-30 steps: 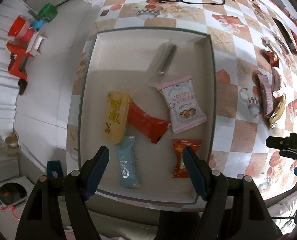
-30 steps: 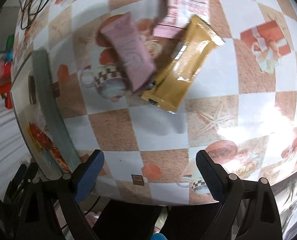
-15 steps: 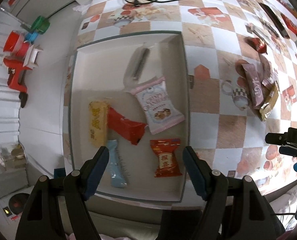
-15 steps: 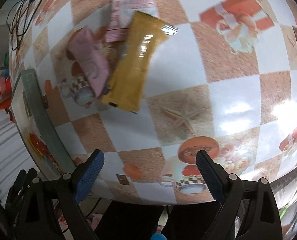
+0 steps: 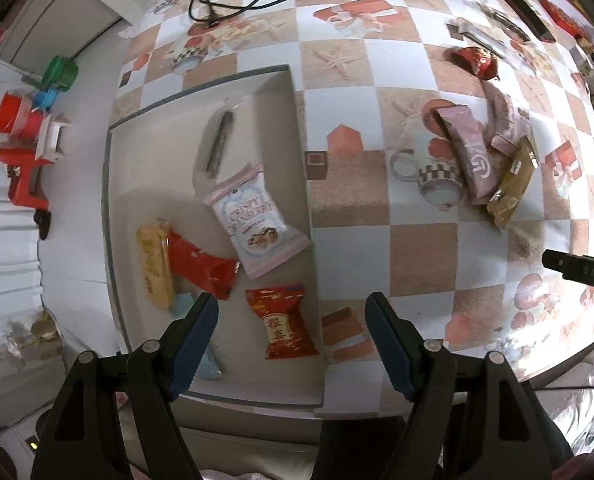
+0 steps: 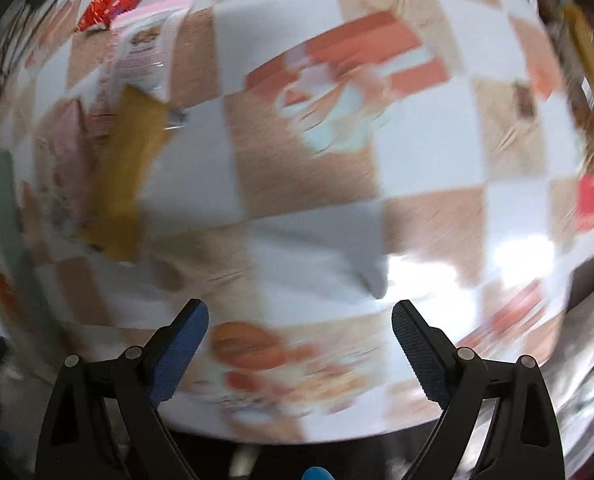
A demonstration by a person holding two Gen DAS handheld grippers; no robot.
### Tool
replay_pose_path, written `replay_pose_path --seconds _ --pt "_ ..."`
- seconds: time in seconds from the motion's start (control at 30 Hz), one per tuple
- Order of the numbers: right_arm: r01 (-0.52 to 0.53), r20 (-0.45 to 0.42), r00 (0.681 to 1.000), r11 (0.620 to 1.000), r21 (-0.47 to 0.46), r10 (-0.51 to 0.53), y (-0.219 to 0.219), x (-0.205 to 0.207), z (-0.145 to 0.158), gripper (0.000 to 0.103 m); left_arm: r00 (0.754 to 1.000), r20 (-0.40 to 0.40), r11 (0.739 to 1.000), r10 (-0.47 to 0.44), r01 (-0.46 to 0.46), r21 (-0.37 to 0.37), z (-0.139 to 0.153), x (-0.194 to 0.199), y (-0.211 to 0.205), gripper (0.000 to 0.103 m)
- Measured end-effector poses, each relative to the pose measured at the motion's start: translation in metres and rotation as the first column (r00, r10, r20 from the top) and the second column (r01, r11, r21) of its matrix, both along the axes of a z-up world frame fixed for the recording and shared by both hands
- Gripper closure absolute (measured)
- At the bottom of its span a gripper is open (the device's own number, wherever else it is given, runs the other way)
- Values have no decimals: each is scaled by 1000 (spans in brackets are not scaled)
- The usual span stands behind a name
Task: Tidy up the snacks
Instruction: 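Move both tools back over the snack pile, then grasp a pink Crispy Cranberry pack with the left tool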
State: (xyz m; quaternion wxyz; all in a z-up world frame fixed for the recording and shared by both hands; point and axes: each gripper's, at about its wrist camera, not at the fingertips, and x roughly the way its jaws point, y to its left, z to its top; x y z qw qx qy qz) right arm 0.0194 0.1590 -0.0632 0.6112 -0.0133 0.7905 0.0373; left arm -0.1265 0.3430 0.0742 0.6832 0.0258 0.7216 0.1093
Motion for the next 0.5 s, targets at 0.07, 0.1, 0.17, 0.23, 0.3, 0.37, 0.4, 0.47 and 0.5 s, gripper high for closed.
replay_pose_path --seconds 0.07,0.1,0.17,0.23,0.3,0.37,0.4,0.47,0.5 --pt "-29 14 999 999 -22 30 -12 -4 -4 9 1000 0 1000 1 -1 -2 1 3 -2 24" --pt "-45 18 999 998 -33 45 -19 -5 -6 9 1000 -1 1000 4 -4 -5 1 5 -3 24" --pt "-69 23 997 996 -50 70 -30 -7 -9 9 1000 -4 1000 7 -7 -11 0 9 -5 24" --pt "-79 36 996 996 -49 81 -42 -11 -10 1 1000 -9 1000 -1 1 -12 -2 14 -10 24" --pt "-82 42 996 996 -41 84 -49 -14 -11 1 1000 -15 1000 -15 15 -13 -4 19 -16 24" --pt "-62 37 997 998 -10 62 -55 -22 -14 1 999 -21 1000 -24 24 -19 -8 25 -21 24" --pt "-48 36 998 999 4 48 -60 -23 -15 1 999 -24 999 -29 28 -25 -10 28 -24 24" --pt "-50 41 998 999 9 50 -66 -25 -14 1 999 -26 998 -44 43 -38 -13 37 -32 24" --pt "-53 43 998 999 8 52 -69 -26 -14 1 998 -25 998 -53 52 -44 -15 42 -38 24"
